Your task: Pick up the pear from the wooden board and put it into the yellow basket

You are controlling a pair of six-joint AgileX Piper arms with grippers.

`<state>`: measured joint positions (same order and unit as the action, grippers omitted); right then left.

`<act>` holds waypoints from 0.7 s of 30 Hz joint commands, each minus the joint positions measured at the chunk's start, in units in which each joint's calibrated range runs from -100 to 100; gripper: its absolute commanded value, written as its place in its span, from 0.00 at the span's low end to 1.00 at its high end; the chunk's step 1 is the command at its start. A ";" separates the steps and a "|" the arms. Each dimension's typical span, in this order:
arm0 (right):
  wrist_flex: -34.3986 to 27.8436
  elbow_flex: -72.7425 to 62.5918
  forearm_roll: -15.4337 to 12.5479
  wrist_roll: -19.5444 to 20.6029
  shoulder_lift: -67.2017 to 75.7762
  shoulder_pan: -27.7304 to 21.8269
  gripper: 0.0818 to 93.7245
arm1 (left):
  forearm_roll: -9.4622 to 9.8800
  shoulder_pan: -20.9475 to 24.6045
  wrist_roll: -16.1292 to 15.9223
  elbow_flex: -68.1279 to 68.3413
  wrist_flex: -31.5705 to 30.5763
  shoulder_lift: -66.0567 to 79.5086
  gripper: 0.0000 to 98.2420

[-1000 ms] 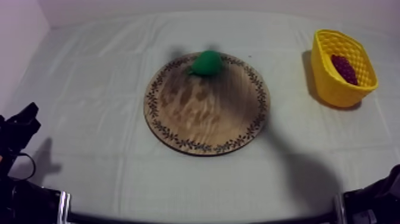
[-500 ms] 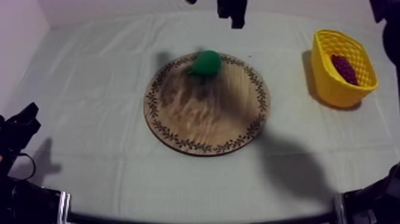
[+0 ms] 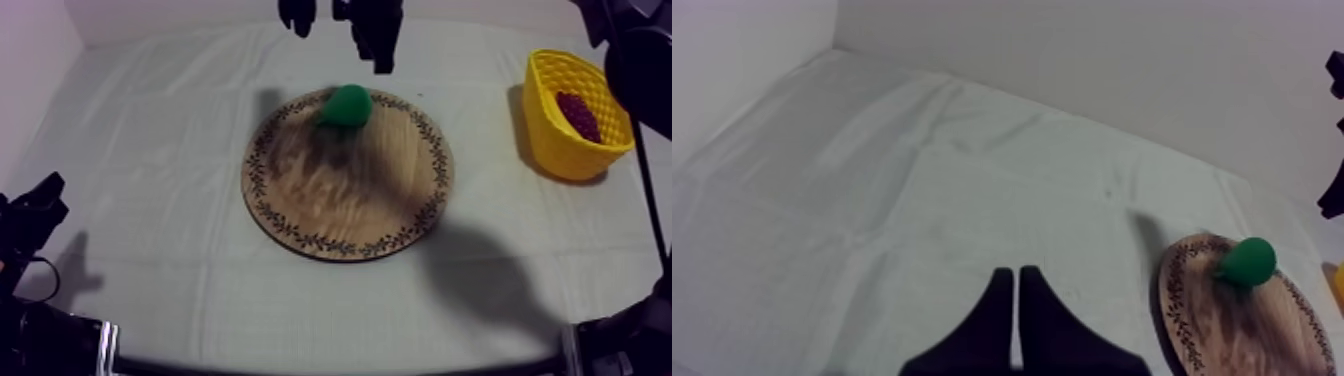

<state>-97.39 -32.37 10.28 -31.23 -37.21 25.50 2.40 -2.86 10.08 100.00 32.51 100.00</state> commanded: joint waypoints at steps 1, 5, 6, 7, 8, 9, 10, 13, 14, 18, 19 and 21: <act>0.10 -0.42 0.24 0.59 -0.15 0.01 0.24 | 0.02 0.00 0.01 0.00 -0.01 0.00 0.00; 0.33 -0.97 0.94 0.80 -0.34 0.24 0.50 | 0.02 0.00 0.01 0.00 -0.01 0.00 0.00; 0.44 -0.99 1.07 0.72 -0.35 0.33 0.55 | 0.02 0.00 0.01 0.00 -0.01 0.00 0.00; 0.52 -1.00 1.17 0.50 -0.37 0.41 0.60 | 0.02 0.00 0.01 0.00 -0.01 0.00 0.00; 0.59 -0.91 1.29 0.12 -0.35 0.52 0.64 | 0.02 0.00 0.01 0.00 -0.01 0.00 0.00; 0.67 -0.75 1.53 -0.29 -0.34 0.66 0.67 | 0.02 0.00 0.01 0.00 -0.01 0.00 0.00; 0.80 -0.50 1.88 -0.70 -0.33 0.83 0.70 | 0.02 0.00 0.01 0.00 -0.01 0.00 0.00; 1.79 0.25 2.96 -1.35 -0.41 1.30 0.76 | 0.02 0.00 0.01 0.00 -0.01 0.00 0.00; 2.04 0.30 3.16 -1.53 -0.53 1.39 0.78 | 0.02 0.00 0.01 0.00 -0.01 0.00 0.00; 2.14 -0.18 3.30 -2.86 -1.76 1.33 0.81 | 0.02 0.00 0.01 0.00 -0.01 0.00 0.00; 2.28 -0.30 3.31 -3.15 -2.19 1.28 0.81 | 0.02 0.00 0.01 0.00 -0.01 0.00 0.00; 2.65 -0.48 3.33 -3.69 -3.23 1.15 0.81 | 0.02 0.00 0.01 0.00 -0.01 0.00 0.00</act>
<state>-94.84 -32.68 13.83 -34.58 -39.93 26.72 2.40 -2.86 10.08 100.00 32.51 100.00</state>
